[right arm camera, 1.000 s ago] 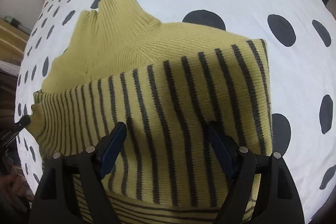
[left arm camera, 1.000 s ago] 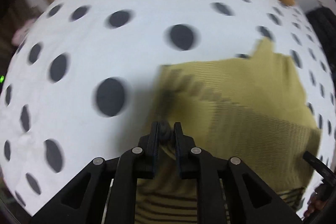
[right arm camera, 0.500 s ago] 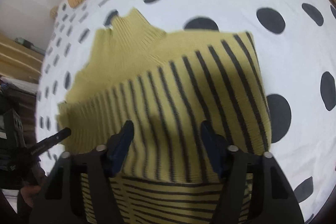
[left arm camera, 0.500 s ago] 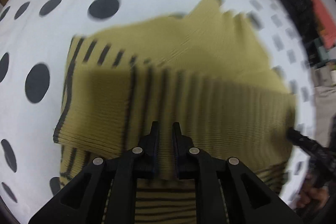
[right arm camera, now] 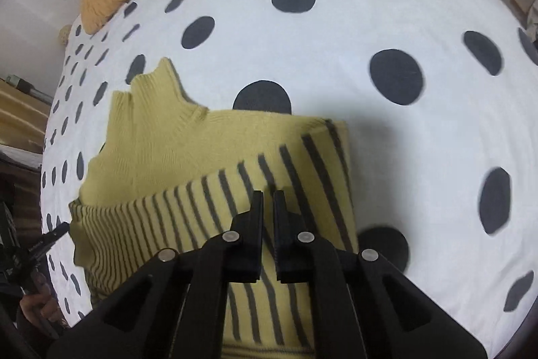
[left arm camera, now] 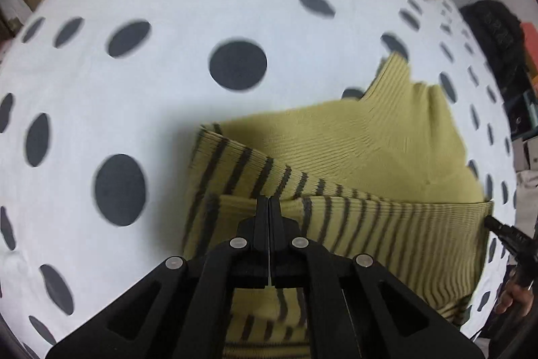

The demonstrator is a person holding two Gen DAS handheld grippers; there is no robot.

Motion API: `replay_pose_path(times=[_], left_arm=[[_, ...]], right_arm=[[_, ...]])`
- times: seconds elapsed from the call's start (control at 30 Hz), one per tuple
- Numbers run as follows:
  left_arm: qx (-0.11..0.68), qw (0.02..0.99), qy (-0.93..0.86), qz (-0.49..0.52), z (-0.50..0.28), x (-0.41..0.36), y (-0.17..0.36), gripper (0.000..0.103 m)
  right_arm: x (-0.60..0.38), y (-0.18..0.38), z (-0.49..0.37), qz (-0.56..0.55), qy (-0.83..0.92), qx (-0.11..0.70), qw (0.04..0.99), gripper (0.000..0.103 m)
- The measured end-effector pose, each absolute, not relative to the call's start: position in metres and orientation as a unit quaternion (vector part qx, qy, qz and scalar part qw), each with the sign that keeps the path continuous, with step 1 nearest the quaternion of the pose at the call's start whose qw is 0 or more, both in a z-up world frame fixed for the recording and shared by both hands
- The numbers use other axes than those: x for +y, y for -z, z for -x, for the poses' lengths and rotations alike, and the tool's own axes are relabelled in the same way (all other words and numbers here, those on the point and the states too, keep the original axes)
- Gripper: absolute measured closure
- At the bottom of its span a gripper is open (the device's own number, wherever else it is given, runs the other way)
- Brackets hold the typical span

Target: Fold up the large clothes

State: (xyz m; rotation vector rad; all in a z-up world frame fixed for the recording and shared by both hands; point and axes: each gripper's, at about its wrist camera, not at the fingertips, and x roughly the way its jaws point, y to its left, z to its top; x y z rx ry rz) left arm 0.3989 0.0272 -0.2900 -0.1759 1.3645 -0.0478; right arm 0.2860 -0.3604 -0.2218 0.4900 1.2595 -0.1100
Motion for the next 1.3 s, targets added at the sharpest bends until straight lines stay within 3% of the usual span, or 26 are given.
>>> replay_pose_path(times=[0.1, 0.2, 0.27, 0.3, 0.33, 0.37, 0.4, 0.63, 0.83, 1.3], left_arm=[[0.643, 0.765, -0.015, 0.028, -0.409, 0.034, 0.314, 0.102], [0.631, 0.774, -0.053, 0.018, -0.410, 0.049, 0.300, 0.102], [0.615, 0.785, -0.055, 0.048, -0.397, 0.068, 0.280, 0.102], [0.612, 0.786, -0.030, 0.080, -0.383, 0.078, 0.270, 0.090], [0.612, 0.785, -0.019, 0.093, -0.371, 0.083, 0.265, 0.080], [0.610, 0.786, -0.009, 0.101, -0.358, 0.085, 0.263, 0.054], [0.609, 0.787, 0.002, 0.099, -0.340, 0.085, 0.262, 0.037], [0.681, 0.732, 0.029, 0.020, -0.264, 0.064, 0.325, 0.034], [0.681, 0.730, 0.024, 0.055, -0.225, 0.083, 0.325, 0.033], [0.721, 0.685, 0.041, 0.098, -0.083, 0.109, 0.325, 0.033]], right_arm=[[-0.371, 0.258, -0.303, -0.202, 0.078, 0.622, 0.753, 0.103], [-0.390, 0.250, -0.302, -0.194, 0.113, 0.612, 0.759, 0.103], [-0.395, 0.224, -0.284, -0.177, 0.135, 0.587, 0.778, 0.090], [-0.393, 0.215, -0.274, -0.179, 0.122, 0.581, 0.784, 0.073], [-0.389, 0.209, -0.263, -0.188, 0.097, 0.581, 0.786, 0.049], [-0.383, 0.206, -0.251, -0.194, 0.073, 0.585, 0.784, 0.041], [-0.373, 0.203, -0.235, -0.179, 0.070, 0.590, 0.784, 0.036], [-0.337, 0.255, -0.169, -0.084, 0.069, 0.682, 0.723, 0.036], [-0.342, 0.262, -0.121, -0.145, 0.066, 0.688, 0.708, 0.036], [-0.292, 0.259, 0.015, -0.120, 0.006, 0.725, 0.679, 0.036]])
